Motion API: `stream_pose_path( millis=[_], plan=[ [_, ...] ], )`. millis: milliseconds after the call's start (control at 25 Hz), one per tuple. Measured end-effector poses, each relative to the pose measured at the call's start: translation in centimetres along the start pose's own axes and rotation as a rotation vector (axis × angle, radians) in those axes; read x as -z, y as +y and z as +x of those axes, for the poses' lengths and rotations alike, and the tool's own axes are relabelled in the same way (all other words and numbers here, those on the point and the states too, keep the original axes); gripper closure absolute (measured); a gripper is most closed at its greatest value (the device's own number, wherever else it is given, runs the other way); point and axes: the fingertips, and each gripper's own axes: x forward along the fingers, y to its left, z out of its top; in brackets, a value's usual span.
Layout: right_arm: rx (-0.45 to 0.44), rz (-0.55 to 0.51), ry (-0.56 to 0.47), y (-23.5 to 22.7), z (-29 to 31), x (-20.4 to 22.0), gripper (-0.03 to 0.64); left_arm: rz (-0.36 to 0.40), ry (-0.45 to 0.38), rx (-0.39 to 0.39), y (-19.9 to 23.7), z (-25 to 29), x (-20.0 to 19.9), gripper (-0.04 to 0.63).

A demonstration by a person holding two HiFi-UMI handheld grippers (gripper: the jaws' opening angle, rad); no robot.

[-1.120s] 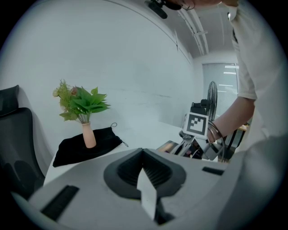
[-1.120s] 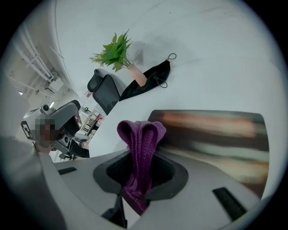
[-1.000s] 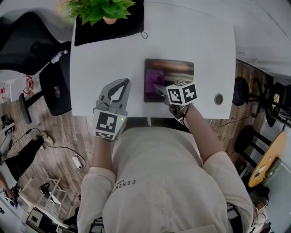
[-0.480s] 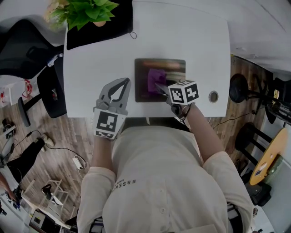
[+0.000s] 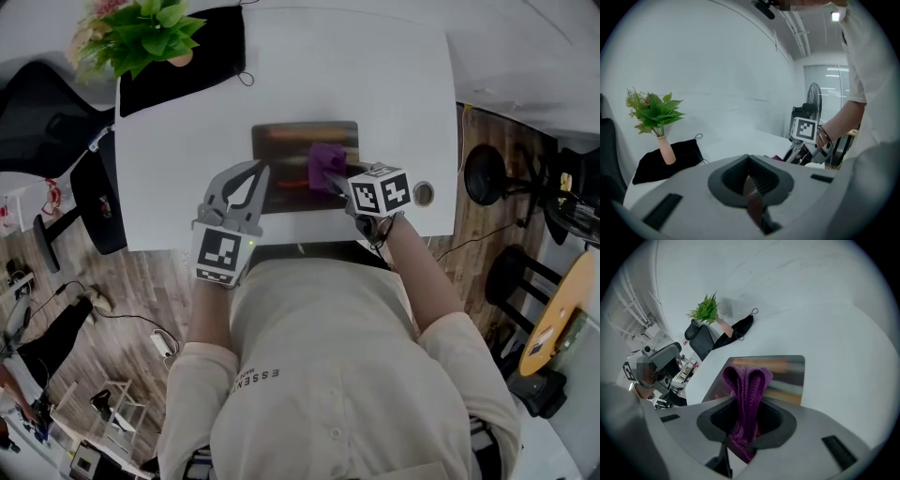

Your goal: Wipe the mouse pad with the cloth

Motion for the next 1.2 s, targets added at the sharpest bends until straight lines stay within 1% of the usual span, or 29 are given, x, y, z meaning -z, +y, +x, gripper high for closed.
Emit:
stream_pose_path(
  millis=[360, 560, 680, 760, 960, 1080, 1200],
  plan=[
    [0.064, 0.025, -0.006, -4.2, -3.2, 1.3, 0.505, 0.013, 0.002, 0.021, -2.5, 1.9, -0.9, 0.594],
    [0.106, 0.05, -0.005, -6.1, -4.7, 2.0, 0.502, 0.02, -0.001, 0.013, -3.1, 2.1, -1.3, 0.594],
    [0.136, 0.046, 0.005, -6.8, -5.4, 2.2, 0.503, 0.02, -0.002, 0.002, -3.3, 1.9, -1.3, 0.594],
    [0.176, 0.018, 0.015, -7.2, -5.9, 2.2, 0.503, 0.017, -0.003, -0.006, -3.4, 1.5, -1.2, 0.594],
    [0.318, -0.158, 0.041, -6.8, -6.9, 2.1, 0.509, 0.011, -0.011, -0.021, -3.4, 0.3, -0.8, 0.594],
    [0.36, -0.181, 0.016, -5.5, -7.2, 1.3, 0.511, 0.01, -0.029, -0.005, -2.9, -0.4, -0.6, 0.594],
    [0.358, -0.16, -0.023, -3.2, -7.1, 0.5, 0.512, 0.019, -0.032, 0.029, -2.2, -1.2, -0.2, 0.594]
  ],
)
